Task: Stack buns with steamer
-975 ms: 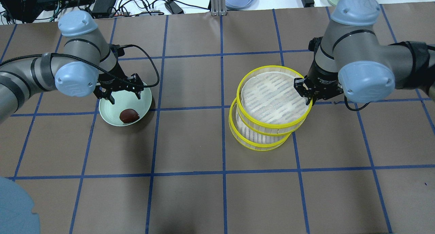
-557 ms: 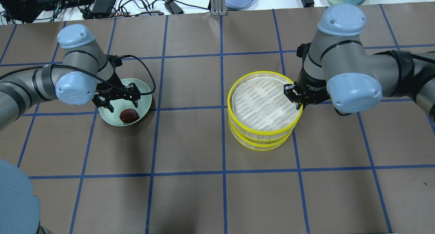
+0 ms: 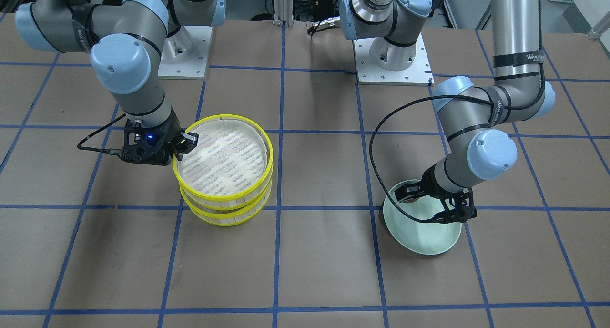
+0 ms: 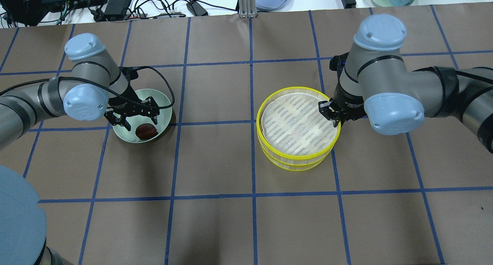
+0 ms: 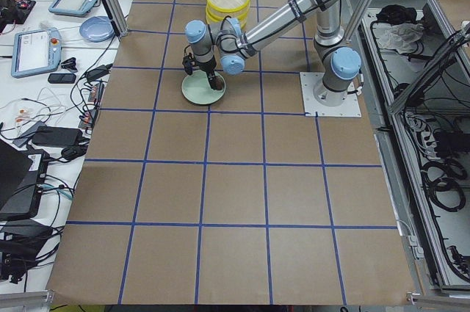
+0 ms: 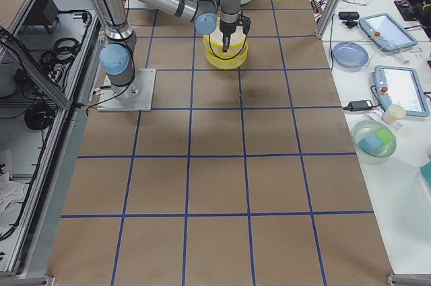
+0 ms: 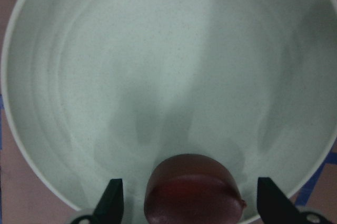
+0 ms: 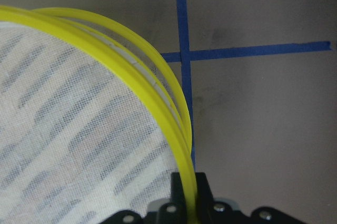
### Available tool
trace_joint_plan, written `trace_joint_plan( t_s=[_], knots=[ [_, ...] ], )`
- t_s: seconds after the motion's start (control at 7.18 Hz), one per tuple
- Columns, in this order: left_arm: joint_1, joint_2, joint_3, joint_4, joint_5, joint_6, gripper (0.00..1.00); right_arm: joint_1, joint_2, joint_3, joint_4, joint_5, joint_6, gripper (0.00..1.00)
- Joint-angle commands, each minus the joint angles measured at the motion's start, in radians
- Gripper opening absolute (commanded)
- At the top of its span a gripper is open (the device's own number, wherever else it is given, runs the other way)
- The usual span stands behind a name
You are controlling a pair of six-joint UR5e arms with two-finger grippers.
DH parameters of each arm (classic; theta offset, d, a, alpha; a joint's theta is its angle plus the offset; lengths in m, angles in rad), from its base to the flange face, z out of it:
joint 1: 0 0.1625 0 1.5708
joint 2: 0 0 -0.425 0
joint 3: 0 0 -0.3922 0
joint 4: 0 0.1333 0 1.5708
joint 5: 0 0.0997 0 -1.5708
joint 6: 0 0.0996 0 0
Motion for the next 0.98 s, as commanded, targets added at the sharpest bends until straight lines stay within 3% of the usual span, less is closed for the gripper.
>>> trace_joint_plan(
  t_s=[0.0, 0.56, 0.7, 0.84],
  knots=[
    [0.000, -0.003, -0.003, -0.006, -0.036, 0.000, 0.87, -0.015, 0.013, 0.003, -0.032, -0.001, -0.031, 0.00],
    [0.000, -0.015, -0.003, -0.007, -0.038, 0.011, 0.81, -0.024, 0.037, 0.004, -0.048, 0.009, -0.024, 0.00],
    [0.000, -0.017, -0.003, -0.009, -0.036, 0.017, 0.72, -0.024, 0.037, 0.004, -0.054, 0.011, -0.024, 0.00],
    [0.000, -0.017, -0.006, -0.007, -0.033, 0.018, 0.53, -0.024, 0.039, 0.004, -0.054, 0.011, -0.024, 0.00]
  ],
)
